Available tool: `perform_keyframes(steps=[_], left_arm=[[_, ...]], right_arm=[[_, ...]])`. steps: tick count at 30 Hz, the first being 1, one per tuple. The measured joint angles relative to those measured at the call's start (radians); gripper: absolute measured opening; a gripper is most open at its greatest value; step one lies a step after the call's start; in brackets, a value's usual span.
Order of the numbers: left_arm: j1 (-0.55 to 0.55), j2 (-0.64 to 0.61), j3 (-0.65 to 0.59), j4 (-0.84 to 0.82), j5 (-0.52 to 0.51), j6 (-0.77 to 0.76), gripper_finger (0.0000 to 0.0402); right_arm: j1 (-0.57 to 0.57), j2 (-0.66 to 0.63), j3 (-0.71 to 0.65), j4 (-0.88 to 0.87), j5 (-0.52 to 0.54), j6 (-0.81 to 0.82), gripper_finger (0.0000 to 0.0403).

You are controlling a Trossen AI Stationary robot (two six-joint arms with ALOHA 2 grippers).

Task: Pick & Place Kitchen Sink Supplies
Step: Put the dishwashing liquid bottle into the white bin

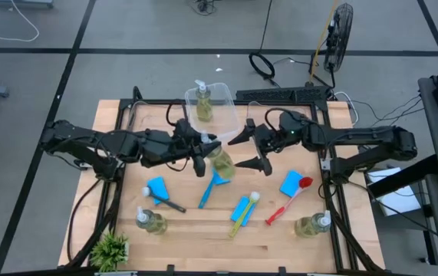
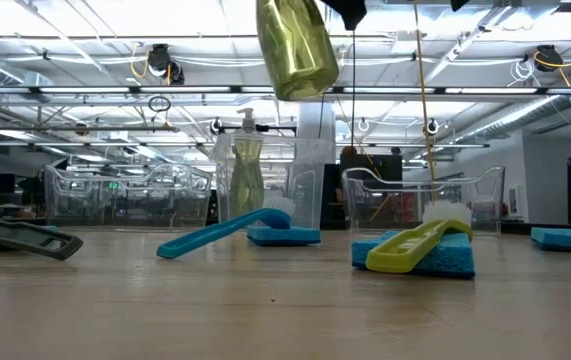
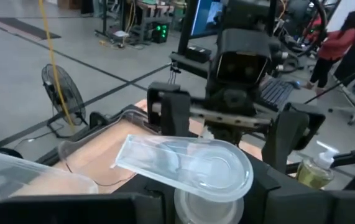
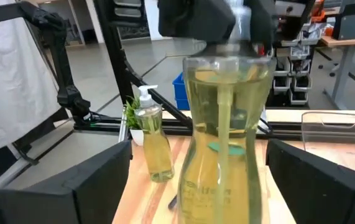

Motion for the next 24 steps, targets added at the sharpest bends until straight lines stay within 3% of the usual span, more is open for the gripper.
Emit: perform_keyframes(steps=[14, 24], left_arm=[[0.0, 0.0, 0.0, 0.039, 0.019, 0.018, 0.0107], [0.007, 0.0, 0.0, 0.041, 0.033, 0.026, 0.0107]], right_arm=[[-0.011, 0.128, 0.0, 0.232, 0.028, 0.131, 0.0376], [-0.006, 0.128, 0.026, 0.201, 0.05, 0.185, 0.0376]])
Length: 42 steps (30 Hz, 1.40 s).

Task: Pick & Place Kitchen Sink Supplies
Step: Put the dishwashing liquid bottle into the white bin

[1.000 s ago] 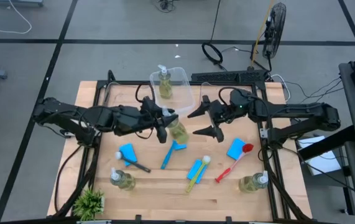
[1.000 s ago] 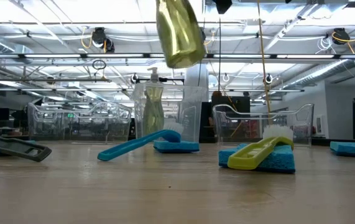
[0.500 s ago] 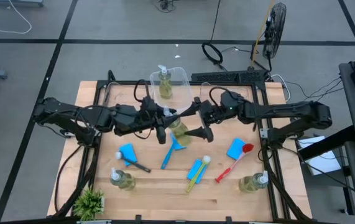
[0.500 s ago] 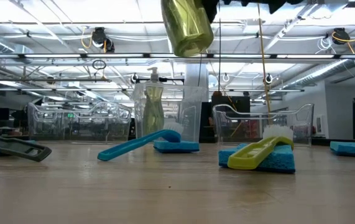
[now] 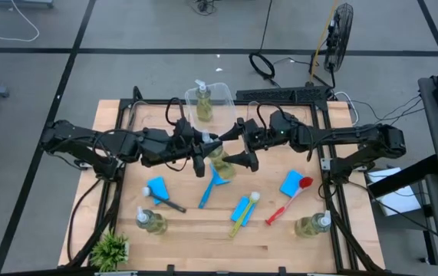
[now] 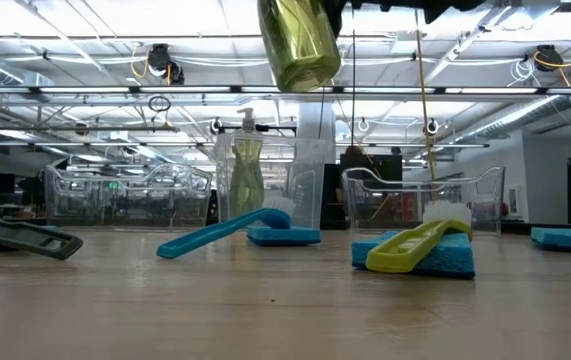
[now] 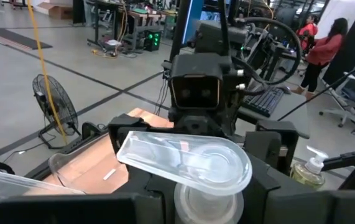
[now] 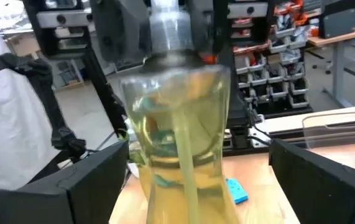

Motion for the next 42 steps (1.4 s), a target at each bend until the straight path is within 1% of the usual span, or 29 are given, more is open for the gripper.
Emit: perform_keyframes(steps=[2, 4, 10, 13, 18, 20, 23, 33, 35, 37, 38, 42], left_arm=[[0.009, 0.0, 0.0, 0.0, 0.013, -0.003, 0.0107], [0.017, 0.01, 0.001, 0.009, 0.019, -0.008, 0.0107], [0.02, 0.021, 0.001, 0.02, 0.039, -0.007, 0.0107], [0.02, 0.027, 0.002, 0.012, 0.042, -0.007, 0.0107], [0.025, 0.032, 0.002, 0.0, 0.041, -0.024, 0.0107], [0.027, 0.036, 0.001, -0.004, 0.043, -0.023, 0.0107], [0.037, 0.036, 0.001, -0.005, 0.05, -0.023, 0.0107], [0.053, 0.034, 0.001, -0.003, 0.061, -0.035, 0.0107], [0.057, 0.034, 0.001, -0.004, 0.063, -0.038, 0.0107], [0.058, 0.034, 0.001, -0.004, 0.064, -0.038, 0.0108], [0.058, 0.034, 0.001, -0.004, 0.063, -0.035, 0.0114], [0.064, 0.034, 0.001, -0.004, 0.058, 0.002, 0.0168]], right_arm=[[0.007, 0.007, 0.024, -0.037, 0.015, -0.014, 0.0375], [0.012, 0.04, 0.051, -0.043, 0.03, -0.022, 0.0375], [0.012, 0.09, 0.107, -0.105, 0.0, -0.005, 0.0375], [0.013, 0.104, 0.114, -0.143, -0.001, -0.006, 0.0375], [0.004, 0.099, 0.116, -0.13, -0.001, -0.007, 0.0369], [0.004, 0.1, 0.116, -0.136, 0.0, 0.011, 0.0356], [0.004, 0.101, 0.116, -0.138, 0.0, 0.025, 0.0326], [0.004, 0.1, 0.116, -0.143, -0.002, 0.009, 0.0193], [0.004, 0.1, 0.116, -0.144, 0.0, 0.003, 0.0172], [0.003, 0.1, 0.116, -0.143, 0.0, 0.002, 0.0161], [0.001, 0.1, 0.116, -0.143, 0.0, 0.003, 0.0159], [-0.012, 0.1, 0.114, -0.148, -0.001, 0.022, 0.0161]])
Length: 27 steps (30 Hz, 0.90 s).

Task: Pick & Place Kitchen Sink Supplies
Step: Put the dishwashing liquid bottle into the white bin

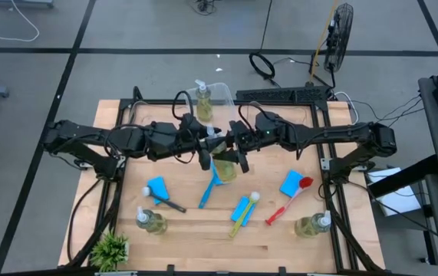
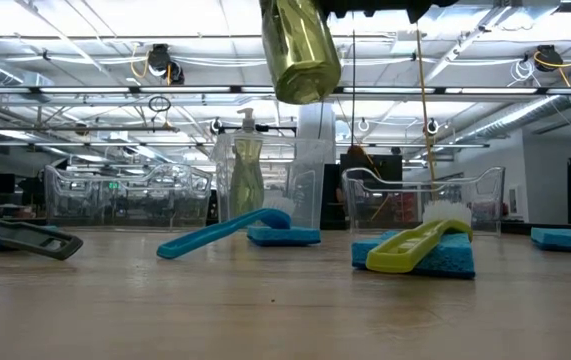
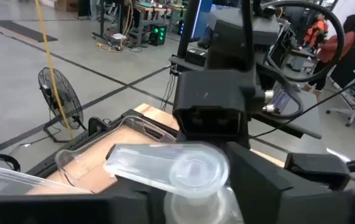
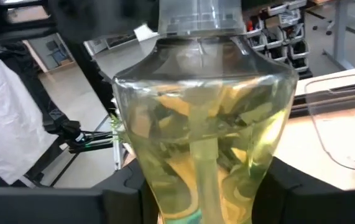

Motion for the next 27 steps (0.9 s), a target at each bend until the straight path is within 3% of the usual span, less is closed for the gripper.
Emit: perform_keyframes(steps=[6, 13, 18, 22, 27], left_arm=[[0.001, -0.035, 0.0, 0.001, -0.061, 0.101, 0.0237], [-0.003, -0.118, 0.001, 0.008, -0.129, 0.194, 0.0285], [-0.004, -0.139, 0.001, -0.012, -0.13, 0.203, 0.0297], [-0.008, -0.148, 0.001, -0.048, -0.131, 0.193, 0.0296], [-0.009, -0.143, 0.0, -0.118, -0.129, 0.149, 0.0289]], right_arm=[[-0.04, -0.006, 0.0, 0.012, 0.005, 0.01, 0.016], [-0.114, -0.019, -0.002, 0.013, 0.055, 0.003, 0.016], [-0.183, -0.032, -0.001, 0.099, 0.166, -0.083, 0.0161], [-0.244, -0.032, -0.001, 0.179, 0.185, -0.119, 0.0161], [-0.294, -0.033, -0.001, 0.184, 0.278, -0.192, 0.0161]])
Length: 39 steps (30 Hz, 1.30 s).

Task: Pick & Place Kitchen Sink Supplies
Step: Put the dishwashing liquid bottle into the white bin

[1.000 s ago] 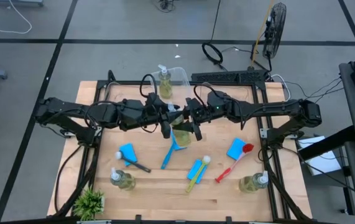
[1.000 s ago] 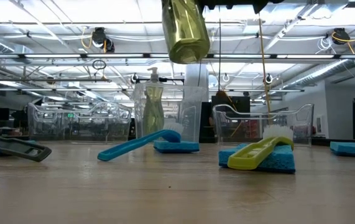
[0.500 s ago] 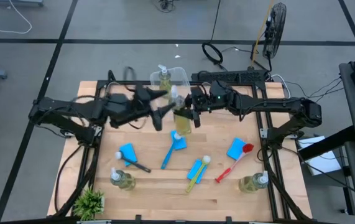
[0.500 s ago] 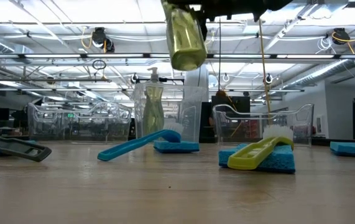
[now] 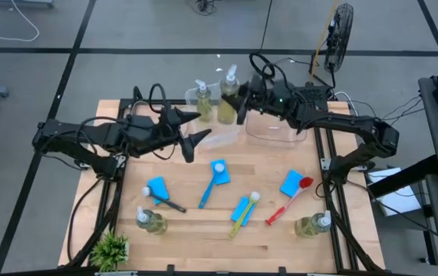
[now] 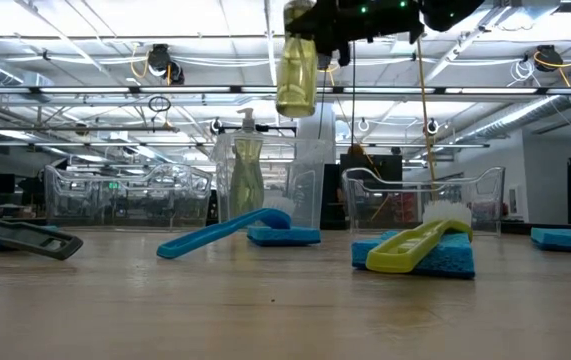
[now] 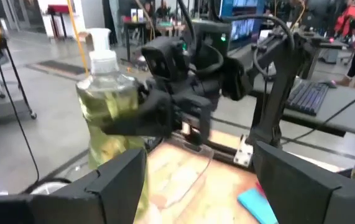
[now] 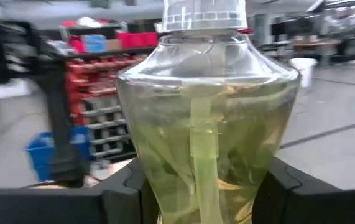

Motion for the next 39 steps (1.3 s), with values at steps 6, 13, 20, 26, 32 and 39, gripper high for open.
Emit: perform_keyframes(steps=[6, 13, 20, 26, 32, 39], left_arm=[[0.0, 0.0, 0.0, -0.023, 0.0, 0.001, 0.0286], [-0.002, 0.0, 0.0, -0.034, -0.001, -0.017, 0.0293], [0.004, -0.014, 0.0, -0.092, -0.009, -0.016, 0.0279], [0.037, -0.043, -0.001, -0.17, -0.009, 0.01, 0.0274], [0.097, -0.059, -0.001, -0.197, -0.009, 0.016, 0.0273], [0.152, -0.062, -0.001, -0.221, 0.057, 0.016, 0.0273]], right_arm=[[-0.007, 0.037, 0.001, 0.11, 0.077, -0.027, 0.0161], [0.021, 0.114, 0.001, 0.171, 0.227, -0.055, 0.0162], [0.022, 0.188, 0.001, 0.248, 0.306, -0.069, 0.0162], [0.022, 0.245, 0.001, 0.287, 0.342, -0.079, 0.0162], [0.021, 0.293, 0.002, 0.331, 0.407, -0.101, 0.0162], [0.022, 0.347, 0.035, 0.367, 0.405, -0.104, 0.0162]])
